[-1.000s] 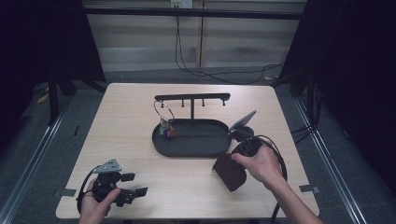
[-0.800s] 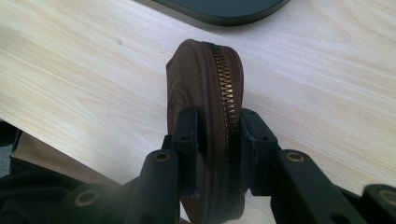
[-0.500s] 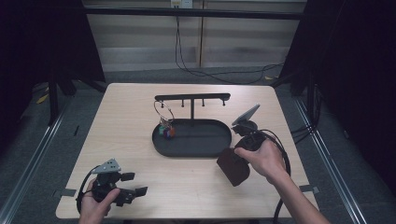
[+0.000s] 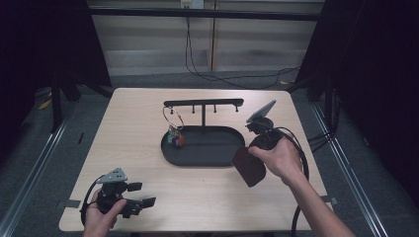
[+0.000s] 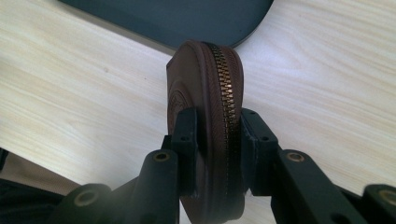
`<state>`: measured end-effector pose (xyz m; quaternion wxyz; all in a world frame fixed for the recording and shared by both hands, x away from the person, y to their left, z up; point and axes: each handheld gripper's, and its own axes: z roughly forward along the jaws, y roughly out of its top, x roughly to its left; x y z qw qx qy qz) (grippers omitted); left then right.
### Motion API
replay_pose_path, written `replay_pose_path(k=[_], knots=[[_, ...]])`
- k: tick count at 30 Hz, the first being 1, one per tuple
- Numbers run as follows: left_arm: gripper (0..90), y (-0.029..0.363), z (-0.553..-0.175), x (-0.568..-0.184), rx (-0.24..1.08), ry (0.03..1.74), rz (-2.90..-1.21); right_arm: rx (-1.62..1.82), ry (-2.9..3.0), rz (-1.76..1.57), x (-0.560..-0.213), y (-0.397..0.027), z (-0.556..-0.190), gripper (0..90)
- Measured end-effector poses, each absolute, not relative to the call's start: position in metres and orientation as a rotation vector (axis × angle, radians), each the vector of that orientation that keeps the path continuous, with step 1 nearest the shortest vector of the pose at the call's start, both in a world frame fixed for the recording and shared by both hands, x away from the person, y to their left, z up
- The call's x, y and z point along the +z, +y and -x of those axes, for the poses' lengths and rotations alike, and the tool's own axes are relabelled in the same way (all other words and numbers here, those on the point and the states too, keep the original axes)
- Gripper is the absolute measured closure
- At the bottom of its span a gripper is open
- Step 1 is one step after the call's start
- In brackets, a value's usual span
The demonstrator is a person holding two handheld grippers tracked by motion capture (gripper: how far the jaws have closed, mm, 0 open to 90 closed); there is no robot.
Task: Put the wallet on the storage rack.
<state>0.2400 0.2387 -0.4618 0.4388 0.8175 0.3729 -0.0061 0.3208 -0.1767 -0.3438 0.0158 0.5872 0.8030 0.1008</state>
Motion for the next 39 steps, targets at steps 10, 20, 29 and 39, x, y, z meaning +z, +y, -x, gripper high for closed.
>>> replay_pose_path(k=[10, 20, 29, 39], knots=[[16.2, 0.239, -0.241, -0.462, -0.021, 0.919, -2.021, 0.324, 2.452, -1.842, -0.335, -0.174, -0.338, 69.9], [16.2, 0.240, -0.241, -0.462, -0.024, 0.936, -2.007, 0.329, 2.410, -1.852, -0.331, -0.173, -0.359, 69.8], [16.2, 0.242, -0.241, -0.461, -0.008, 0.939, -2.000, 0.393, 2.390, -1.877, -0.327, -0.169, -0.373, 69.9], [16.2, 0.241, -0.242, -0.461, -0.008, 0.942, -2.001, 0.567, 2.355, -1.988, -0.336, -0.176, -0.390, 70.1]])
